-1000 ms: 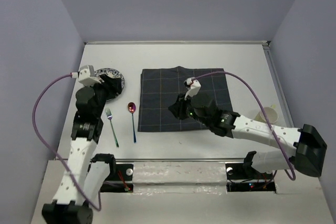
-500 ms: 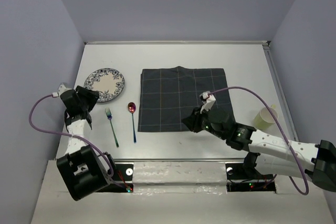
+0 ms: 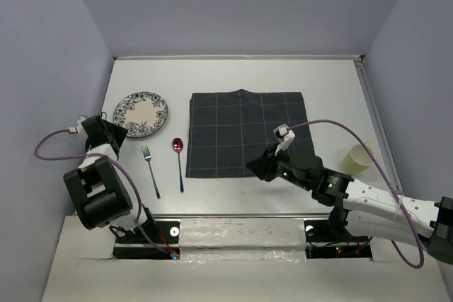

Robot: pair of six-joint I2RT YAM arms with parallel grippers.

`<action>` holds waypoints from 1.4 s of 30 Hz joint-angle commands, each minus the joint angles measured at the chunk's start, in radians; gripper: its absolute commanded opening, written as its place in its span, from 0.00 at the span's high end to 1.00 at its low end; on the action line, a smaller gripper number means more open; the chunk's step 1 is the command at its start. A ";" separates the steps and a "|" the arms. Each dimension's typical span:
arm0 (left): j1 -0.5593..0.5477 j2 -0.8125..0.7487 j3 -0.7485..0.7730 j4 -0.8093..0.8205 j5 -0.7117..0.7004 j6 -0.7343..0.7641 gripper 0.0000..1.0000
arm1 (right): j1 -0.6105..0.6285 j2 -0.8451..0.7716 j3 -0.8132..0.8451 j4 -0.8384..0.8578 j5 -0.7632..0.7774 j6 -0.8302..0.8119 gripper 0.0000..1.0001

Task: Set the dinner table for one person

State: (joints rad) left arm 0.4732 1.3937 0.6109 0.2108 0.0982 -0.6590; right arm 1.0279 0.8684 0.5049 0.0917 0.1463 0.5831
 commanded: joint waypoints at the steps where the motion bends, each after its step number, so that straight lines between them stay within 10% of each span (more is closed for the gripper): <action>1: 0.002 0.066 0.064 0.079 -0.023 -0.002 0.43 | 0.000 0.015 0.007 0.059 -0.027 -0.017 0.74; 8: -0.047 0.234 0.113 0.130 -0.020 -0.013 0.60 | 0.000 0.063 0.026 0.074 -0.037 -0.022 0.74; 15: -0.087 0.269 0.110 0.196 -0.025 -0.036 1.00 | 0.000 0.092 0.041 0.075 -0.047 -0.016 0.74; 36: -0.096 -0.228 0.112 0.484 0.313 -0.270 1.00 | -0.112 0.219 0.175 0.121 -0.137 0.027 0.50; 42: -0.273 -0.281 0.026 0.568 0.377 -0.346 1.00 | -0.193 0.146 0.165 0.063 -0.131 0.027 0.48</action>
State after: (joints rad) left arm 0.3328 1.1934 0.6693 0.5388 0.3428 -0.8894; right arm 0.8860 1.0763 0.6338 0.1436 0.0185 0.6079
